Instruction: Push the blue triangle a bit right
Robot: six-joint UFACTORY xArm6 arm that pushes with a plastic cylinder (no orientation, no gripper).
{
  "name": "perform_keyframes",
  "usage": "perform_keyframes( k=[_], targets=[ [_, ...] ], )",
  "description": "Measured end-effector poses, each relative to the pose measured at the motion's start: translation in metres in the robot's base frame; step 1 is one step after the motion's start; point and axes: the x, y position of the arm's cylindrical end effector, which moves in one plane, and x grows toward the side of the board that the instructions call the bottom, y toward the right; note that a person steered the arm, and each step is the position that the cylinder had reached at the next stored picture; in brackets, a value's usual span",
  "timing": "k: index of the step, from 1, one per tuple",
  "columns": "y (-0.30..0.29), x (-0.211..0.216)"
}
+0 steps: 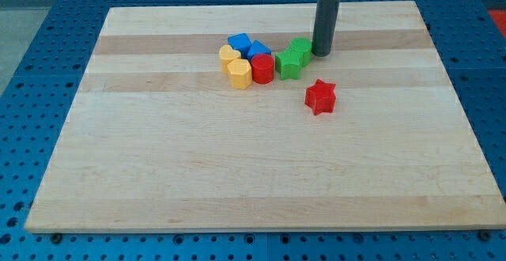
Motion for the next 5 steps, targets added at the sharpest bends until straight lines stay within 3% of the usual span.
perform_keyframes(
  k=[4,5],
  targets=[
    [-0.009,0.000],
    [0.032,0.021]
  ],
)
